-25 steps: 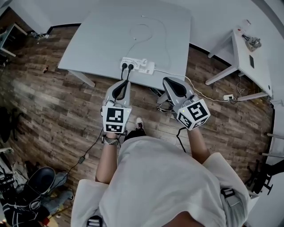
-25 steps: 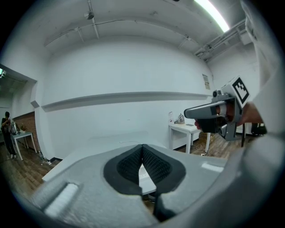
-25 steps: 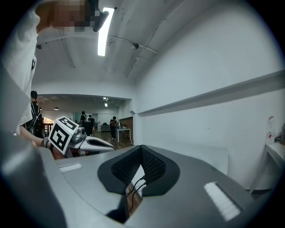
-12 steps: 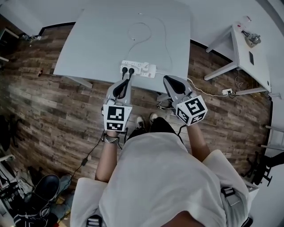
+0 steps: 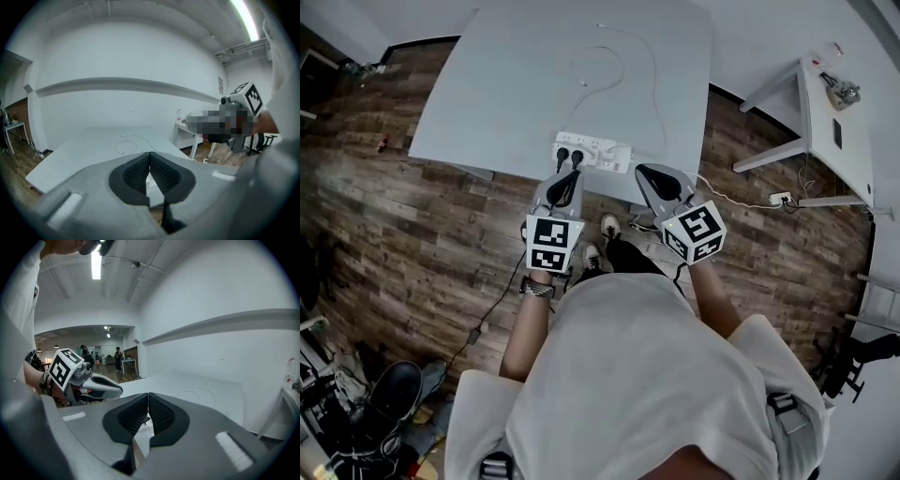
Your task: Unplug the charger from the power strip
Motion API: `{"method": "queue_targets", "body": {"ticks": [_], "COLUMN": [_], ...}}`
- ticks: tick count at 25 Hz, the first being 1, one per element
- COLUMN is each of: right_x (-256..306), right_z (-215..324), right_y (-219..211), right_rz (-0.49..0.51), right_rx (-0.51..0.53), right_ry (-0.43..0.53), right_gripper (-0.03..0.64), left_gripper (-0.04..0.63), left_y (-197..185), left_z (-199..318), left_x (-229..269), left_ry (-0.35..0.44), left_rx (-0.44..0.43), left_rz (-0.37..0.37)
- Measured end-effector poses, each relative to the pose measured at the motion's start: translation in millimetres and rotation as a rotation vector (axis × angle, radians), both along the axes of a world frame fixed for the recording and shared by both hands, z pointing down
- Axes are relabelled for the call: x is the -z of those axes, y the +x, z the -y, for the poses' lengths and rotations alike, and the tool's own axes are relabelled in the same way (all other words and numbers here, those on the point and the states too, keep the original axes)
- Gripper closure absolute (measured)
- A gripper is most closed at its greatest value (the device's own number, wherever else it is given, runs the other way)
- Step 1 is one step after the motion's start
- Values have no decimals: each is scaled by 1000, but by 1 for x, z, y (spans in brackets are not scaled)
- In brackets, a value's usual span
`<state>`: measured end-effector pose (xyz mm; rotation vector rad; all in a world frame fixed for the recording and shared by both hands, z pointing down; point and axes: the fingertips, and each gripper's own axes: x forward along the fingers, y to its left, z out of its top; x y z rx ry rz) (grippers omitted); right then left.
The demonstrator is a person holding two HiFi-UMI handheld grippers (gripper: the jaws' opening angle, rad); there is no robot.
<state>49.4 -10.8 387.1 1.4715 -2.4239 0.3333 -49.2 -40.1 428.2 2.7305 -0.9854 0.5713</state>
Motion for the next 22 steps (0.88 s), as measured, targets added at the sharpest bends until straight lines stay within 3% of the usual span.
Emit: {"method": "queue_targets", "body": {"ticks": [14, 22], "right_x": [-85, -120], "right_z": [25, 44], "right_y": [-4, -4], "right_rz": [-26, -24], "right_rx": [209, 236], "right_ry": [-176, -217], "right_gripper": [558, 548], "left_gripper": [560, 546], "left_y": [22, 23], "left_z": [13, 25], "left_x": [-53, -82], "left_ry": [-95, -132], "left_rx": [86, 136], "left_rz": [54, 85]}}
